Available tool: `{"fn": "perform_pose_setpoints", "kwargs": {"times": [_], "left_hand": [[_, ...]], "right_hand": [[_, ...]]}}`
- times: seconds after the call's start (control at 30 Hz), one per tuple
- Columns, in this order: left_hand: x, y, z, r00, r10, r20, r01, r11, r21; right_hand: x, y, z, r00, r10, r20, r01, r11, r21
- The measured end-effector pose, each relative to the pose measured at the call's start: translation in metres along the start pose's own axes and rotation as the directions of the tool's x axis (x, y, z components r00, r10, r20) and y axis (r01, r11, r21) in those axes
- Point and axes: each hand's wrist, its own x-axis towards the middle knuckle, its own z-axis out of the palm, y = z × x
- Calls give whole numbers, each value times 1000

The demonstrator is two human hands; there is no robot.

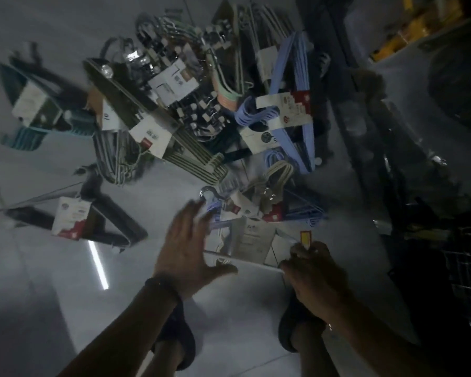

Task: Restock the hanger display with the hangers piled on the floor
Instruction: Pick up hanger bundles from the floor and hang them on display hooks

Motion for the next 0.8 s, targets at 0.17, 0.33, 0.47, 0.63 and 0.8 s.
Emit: {"fn": "perform_pose_setpoints", "kwargs": {"times": [0.17, 0.33, 0.47, 0.63, 0.8], "left_hand": [[-12, 28, 47, 991, 65, 120, -66, 998, 6], [-7, 51, 66, 976, -147, -159, 94, 949, -301], [-7, 53, 69, 891, -428, 154, 373, 493, -786], [-12, 63, 68, 818, -261, 514, 448, -273, -851], [-28, 59, 79, 707, -292, 644, 590, -258, -765]], "right_hand": [[19, 18, -48, 933, -330, -146, 328, 944, -37], [21, 39, -83, 765, -207, -609, 248, 969, -18], [22, 49, -52, 712, 511, -482, -9, 693, 721], [44, 17, -4, 902, 101, 419, -430, 147, 891], [45, -4, -4, 966, 2, 260, -258, 136, 957]]}}
